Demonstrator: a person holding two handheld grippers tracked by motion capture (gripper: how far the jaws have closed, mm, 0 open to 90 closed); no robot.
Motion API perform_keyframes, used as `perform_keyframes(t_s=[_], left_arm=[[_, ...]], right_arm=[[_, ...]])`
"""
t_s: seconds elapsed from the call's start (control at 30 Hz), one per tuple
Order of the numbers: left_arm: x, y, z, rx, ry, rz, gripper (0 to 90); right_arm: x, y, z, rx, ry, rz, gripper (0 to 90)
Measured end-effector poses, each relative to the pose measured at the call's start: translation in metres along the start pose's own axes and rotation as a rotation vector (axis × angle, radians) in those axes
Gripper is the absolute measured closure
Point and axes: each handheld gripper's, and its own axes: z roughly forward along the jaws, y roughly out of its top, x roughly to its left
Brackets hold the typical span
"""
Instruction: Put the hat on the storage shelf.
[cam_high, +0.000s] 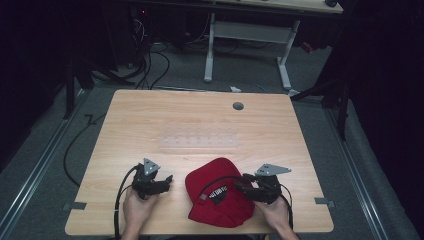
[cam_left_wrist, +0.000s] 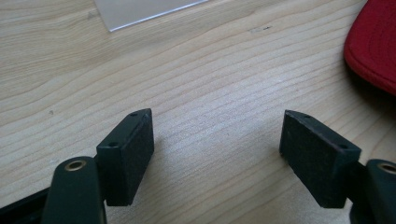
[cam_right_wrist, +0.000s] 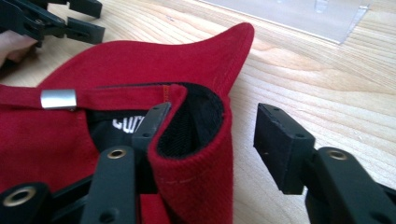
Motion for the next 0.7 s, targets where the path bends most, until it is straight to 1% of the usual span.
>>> perform_keyframes(t_s=[0.07, 0.17, 0.3, 0.4, 0.5, 0.57, 0.7], left_arm=[[0.000, 0.000, 0.000, 0.000, 0.000, 0.001, 26.5], [0.000, 0.000, 0.000, 0.002, 0.001, 0.002, 26.5], [0.000, 0.000, 0.000, 0.002, 0.001, 0.001, 26.5], [0.000, 0.000, 0.000, 0.001, 0.001, 0.001, 26.4], [0.000, 0.000, 0.000, 0.000, 0.000, 0.001, 26.4], [0.000, 0.000, 0.000, 0.000, 0.000, 0.001, 26.4], [0.000, 0.000, 0.000, 0.000, 0.000, 0.001, 26.5]], right_arm=[[0.000, -0.001, 0.001, -0.001, -0.006, -0.005, 49.8], [0.002, -0.002, 0.003, 0.008, -0.024, -0.028, 52.2], [0.002, -0.003, 0.005, 0.022, -0.026, -0.030, 54.7], [0.002, -0.005, 0.010, 0.037, -0.015, -0.031, 57.6], [0.000, -0.007, 0.014, 0.053, -0.004, -0.021, 59.8], [-0.001, -0.009, 0.016, 0.055, 0.007, -0.009, 62.2], [-0.001, -0.010, 0.018, 0.061, 0.022, -0.012, 68.2]])
